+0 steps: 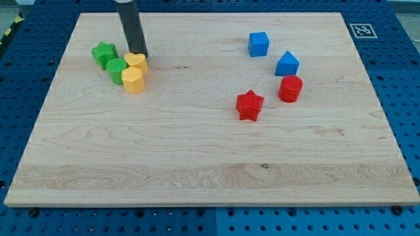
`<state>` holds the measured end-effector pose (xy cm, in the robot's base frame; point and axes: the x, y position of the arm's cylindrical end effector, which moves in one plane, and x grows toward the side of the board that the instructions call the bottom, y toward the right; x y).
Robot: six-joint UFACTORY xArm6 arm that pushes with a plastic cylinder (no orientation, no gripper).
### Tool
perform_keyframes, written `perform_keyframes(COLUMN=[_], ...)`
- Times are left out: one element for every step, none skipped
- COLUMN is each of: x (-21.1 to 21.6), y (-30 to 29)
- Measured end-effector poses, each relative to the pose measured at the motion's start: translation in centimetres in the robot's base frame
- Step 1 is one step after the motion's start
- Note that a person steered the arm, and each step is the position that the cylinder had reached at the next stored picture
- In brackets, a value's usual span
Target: Slightly move the green star left to the green circle
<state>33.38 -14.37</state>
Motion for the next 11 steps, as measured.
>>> perform_keyframes(x=[-1.4,-4.1,-4.3,-4.3,-4.2,-1.8,1.8,3.7,3.4,1.0,-1.2], y=[-0.2,-1.7,-6.0,-7.8,-7.8,-7.6,-7.6,-7.6,-8.3,-9.3,-8.0])
